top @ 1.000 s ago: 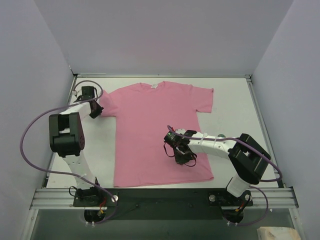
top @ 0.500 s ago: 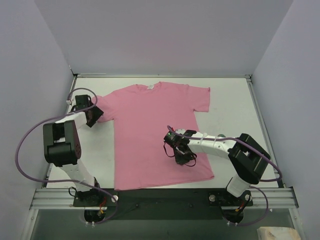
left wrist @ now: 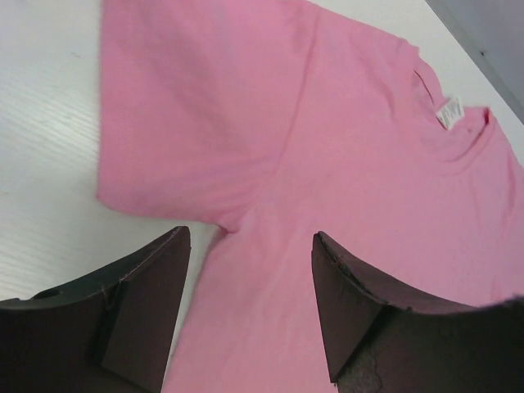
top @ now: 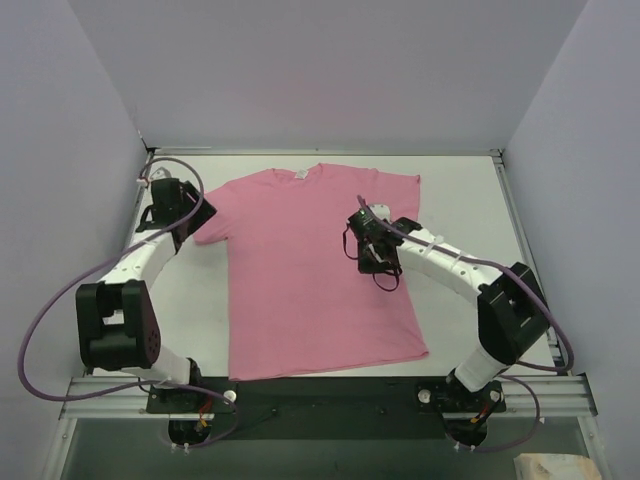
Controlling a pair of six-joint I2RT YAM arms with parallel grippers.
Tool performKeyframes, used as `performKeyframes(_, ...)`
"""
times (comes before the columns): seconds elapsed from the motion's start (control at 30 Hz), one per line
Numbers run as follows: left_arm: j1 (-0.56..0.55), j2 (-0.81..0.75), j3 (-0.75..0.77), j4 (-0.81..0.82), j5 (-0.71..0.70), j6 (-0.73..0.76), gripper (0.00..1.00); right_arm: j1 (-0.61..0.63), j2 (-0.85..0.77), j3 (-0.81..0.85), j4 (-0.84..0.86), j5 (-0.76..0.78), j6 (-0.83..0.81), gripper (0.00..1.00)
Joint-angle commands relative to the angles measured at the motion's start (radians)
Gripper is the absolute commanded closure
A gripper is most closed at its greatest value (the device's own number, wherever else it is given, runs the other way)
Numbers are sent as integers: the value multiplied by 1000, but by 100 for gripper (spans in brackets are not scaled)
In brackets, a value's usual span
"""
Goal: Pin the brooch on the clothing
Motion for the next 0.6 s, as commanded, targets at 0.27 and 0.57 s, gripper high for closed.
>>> performKeyframes(0.27,-329,110,155,-70,29,90,30,-99,189,253,69,150,20,100)
performKeyframes(0.57,-409,72,119,-76,73,76,30,-232,381,364,72,75,80,100)
